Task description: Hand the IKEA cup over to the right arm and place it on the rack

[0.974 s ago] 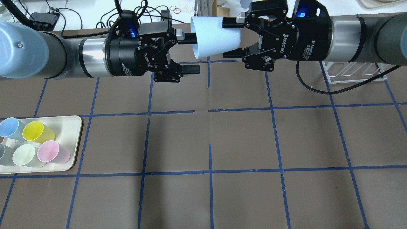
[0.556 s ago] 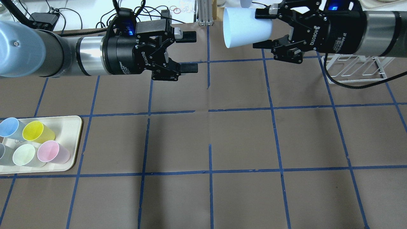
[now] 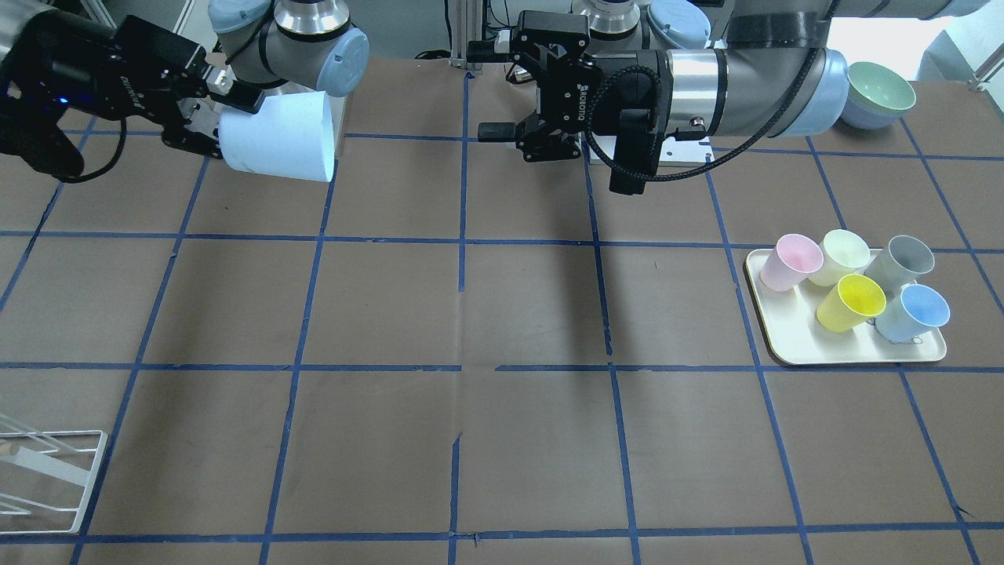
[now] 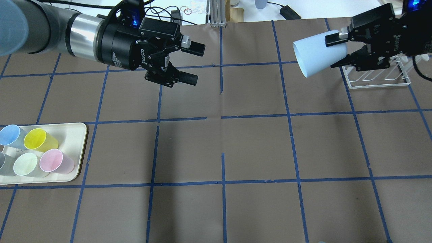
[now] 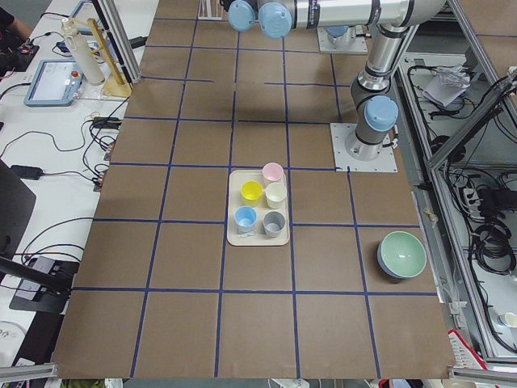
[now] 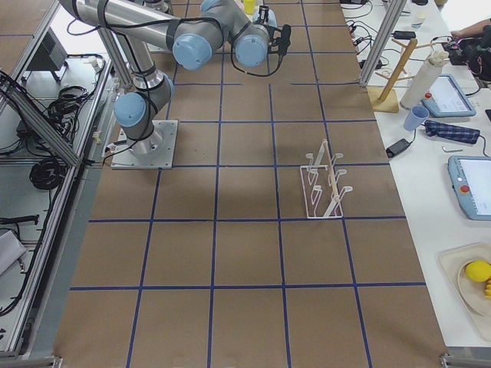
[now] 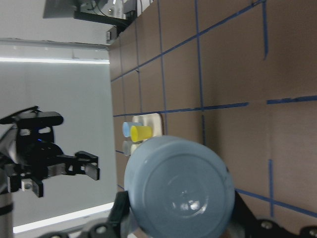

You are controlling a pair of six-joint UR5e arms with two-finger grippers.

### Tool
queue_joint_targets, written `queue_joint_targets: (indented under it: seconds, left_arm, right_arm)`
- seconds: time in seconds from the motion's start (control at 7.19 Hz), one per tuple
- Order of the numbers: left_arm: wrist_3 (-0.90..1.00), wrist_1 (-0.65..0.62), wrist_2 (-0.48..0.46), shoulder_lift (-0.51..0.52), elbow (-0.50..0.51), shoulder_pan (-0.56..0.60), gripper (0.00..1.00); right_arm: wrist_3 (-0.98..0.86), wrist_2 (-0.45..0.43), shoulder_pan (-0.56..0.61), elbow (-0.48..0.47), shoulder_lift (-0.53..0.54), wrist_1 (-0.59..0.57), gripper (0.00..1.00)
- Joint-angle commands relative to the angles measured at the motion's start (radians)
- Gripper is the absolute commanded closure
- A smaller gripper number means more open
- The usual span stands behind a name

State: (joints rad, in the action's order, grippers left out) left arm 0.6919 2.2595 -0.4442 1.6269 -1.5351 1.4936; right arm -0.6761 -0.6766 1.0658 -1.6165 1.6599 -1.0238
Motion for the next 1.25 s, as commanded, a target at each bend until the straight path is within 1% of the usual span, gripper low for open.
queue_joint_targets:
  seconds: [0.0,0.14,0.28,0.56,0.7,0.83,0.97,1.11]
  left_arm:
    - [-0.325,-0.262,-0.252,-0.01,0.01,0.01,0.0]
    - [-0.429,-0.375,-0.453,-0.016,0.024,0.013,0.0]
    - [-0.493,-0.462,-0.604,-0.016,0.021,0.016,0.0]
    - [-0.709,-0.636,-0.839,-0.019,0.029,0.022,0.0]
    - [-0.724,-0.659,-0.99,-0.016,0.03,0.037,0.0]
    - [-0.724,-0.723,-1.063,0.0,0.017,0.069,0.0]
    - [-0.724,-0.738,-1.087,-0.01,0.013,0.095,0.0]
    - [-0.724,-0.739,-1.085,-0.001,0.009,0.096,0.0]
  right_arm:
    - [-0.011,-0.27,-0.004,0.032,0.006,-0.231,1.0]
    - [-0.016,-0.344,-0.004,0.03,0.023,-0.263,1.0]
    - [-0.038,-0.381,-0.004,0.02,0.026,-0.365,1.0]
    - [-0.083,-0.472,-0.003,0.017,0.015,-0.511,1.0]
    - [-0.08,-0.513,-0.003,0.013,0.008,-0.563,1.0]
    - [-0.077,-0.573,-0.003,0.003,-0.017,-0.635,1.0]
    - [-0.06,-0.639,-0.003,-0.009,-0.053,-0.739,1.0]
    - [0.022,-0.676,-0.003,-0.011,-0.096,-0.781,1.0]
